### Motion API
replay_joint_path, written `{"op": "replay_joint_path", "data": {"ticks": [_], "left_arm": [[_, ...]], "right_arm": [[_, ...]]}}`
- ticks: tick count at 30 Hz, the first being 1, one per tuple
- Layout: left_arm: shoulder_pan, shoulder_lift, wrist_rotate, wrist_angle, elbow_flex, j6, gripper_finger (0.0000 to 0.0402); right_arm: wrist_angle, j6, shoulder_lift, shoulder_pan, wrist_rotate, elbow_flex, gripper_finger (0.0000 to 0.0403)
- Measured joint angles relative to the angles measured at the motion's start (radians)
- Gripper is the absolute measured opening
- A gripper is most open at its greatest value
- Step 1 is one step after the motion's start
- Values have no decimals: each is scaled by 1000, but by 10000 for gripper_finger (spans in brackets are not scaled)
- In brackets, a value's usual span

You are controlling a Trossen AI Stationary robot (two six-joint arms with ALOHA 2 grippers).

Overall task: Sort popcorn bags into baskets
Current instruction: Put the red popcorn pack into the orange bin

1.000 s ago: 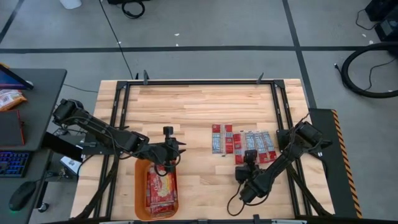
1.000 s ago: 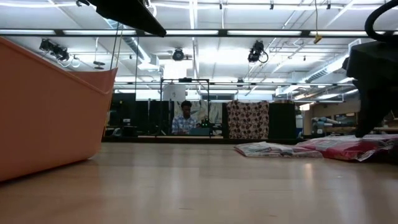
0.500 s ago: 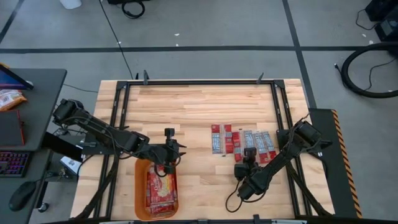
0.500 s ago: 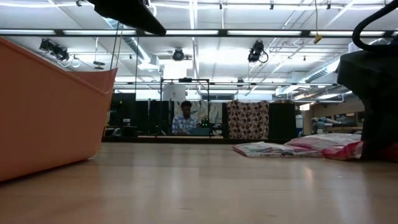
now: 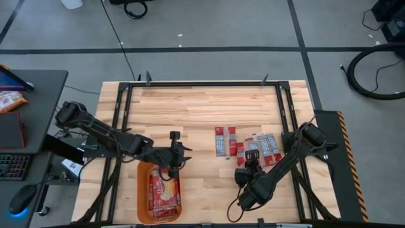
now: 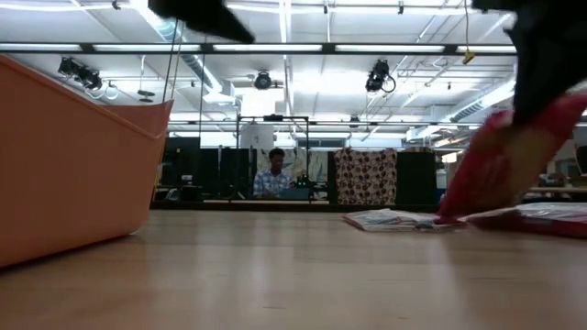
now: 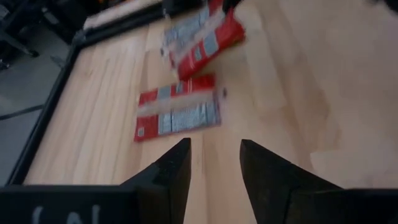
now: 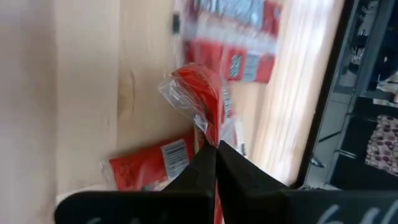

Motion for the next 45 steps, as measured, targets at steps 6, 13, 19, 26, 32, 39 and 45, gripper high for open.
{"op": "replay_joint_path", "data": {"ticks": [6, 13, 19, 26, 32, 39, 45], "left_arm": [[-9, -59, 53, -21, 34, 6, 144], [-41, -125, 53, -38, 35, 3, 144], [-84, -234, 54, -34, 36, 0, 144], [-121, -367, 66, -42, 36, 0, 144], [-125, -465, 65, -43, 36, -15, 144], [-124, -537, -3, -48, 36, -14, 144], [-123, -558, -73, -82, 36, -11, 144]], "right_arm": [[-74, -31, -1, -15, 24, 186, 9], [-73, -130, -10, -35, 32, 363, 7], [-5, -238, -13, -63, 39, 470, 7], [314, -517, -13, -103, 3, 496, 7], [593, -723, -13, -163, -158, 496, 7], [797, -834, -13, -244, -341, 496, 7], [941, -878, -8, -307, -546, 496, 7]]}}
